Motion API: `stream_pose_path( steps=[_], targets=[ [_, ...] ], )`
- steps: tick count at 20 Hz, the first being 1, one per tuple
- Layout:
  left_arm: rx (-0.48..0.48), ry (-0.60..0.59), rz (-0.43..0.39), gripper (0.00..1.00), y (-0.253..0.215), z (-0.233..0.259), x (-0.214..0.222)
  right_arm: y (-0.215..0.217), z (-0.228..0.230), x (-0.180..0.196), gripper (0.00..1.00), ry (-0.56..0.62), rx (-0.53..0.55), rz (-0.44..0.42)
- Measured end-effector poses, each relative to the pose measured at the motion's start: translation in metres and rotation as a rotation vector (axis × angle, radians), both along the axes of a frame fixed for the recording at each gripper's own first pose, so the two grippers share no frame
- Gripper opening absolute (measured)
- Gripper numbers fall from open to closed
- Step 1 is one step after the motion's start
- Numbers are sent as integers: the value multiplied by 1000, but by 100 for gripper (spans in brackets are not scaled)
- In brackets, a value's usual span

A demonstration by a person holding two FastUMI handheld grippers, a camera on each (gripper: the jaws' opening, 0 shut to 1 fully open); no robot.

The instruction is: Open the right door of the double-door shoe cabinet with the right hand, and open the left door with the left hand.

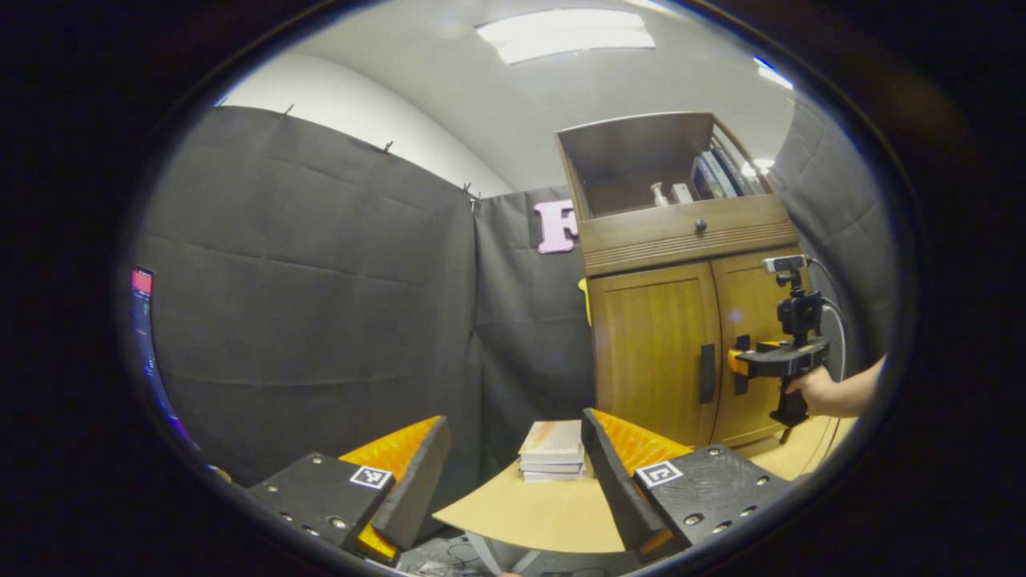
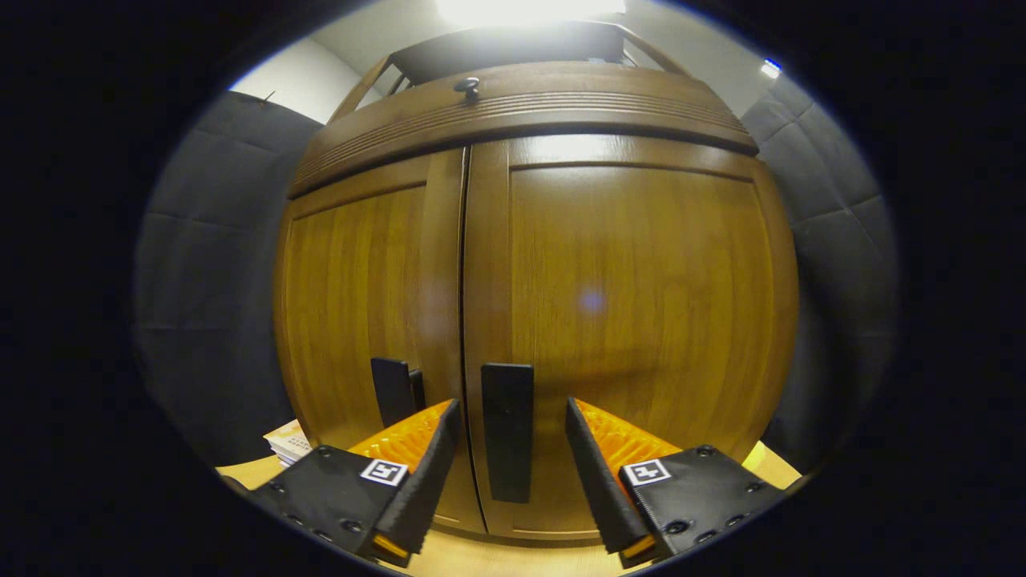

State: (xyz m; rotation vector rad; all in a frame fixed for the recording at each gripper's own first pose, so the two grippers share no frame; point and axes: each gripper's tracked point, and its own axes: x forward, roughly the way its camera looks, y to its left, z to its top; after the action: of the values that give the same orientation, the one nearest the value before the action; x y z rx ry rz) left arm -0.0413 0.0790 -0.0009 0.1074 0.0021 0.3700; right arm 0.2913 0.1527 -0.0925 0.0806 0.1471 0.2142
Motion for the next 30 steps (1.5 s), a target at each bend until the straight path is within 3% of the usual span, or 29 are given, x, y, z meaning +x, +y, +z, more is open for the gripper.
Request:
stream_pose_path(
  steps=[1,5,7,9,11,24,25,30],
  targets=[
    [-3,8,-2,96,0,-3,1,2,-3,3,73,7,0,2],
    [-8,10,-15,96,0,-9,7,2,-8,17,71,14,-13,-9],
    [-11,14,-22,96,-1,-11,7,5,-10,23,37,35,1,-5],
    [-13,12,-27,96,-1,-10,6,3,-9,20,31,51,22,-11],
    [-17,9,-36,96,-3,-8,3,4,-10,16,19,65,25,-14],
    [-29,-34,-163,96,-15,-11,14,-13,11,-39,15,70,40,67],
    [-31,-35,-172,96,-17,-11,14,-15,14,-42,18,70,40,73],
    [-36,-32,-215,96,-23,-16,20,-20,24,-46,15,74,44,95]
  ],
)
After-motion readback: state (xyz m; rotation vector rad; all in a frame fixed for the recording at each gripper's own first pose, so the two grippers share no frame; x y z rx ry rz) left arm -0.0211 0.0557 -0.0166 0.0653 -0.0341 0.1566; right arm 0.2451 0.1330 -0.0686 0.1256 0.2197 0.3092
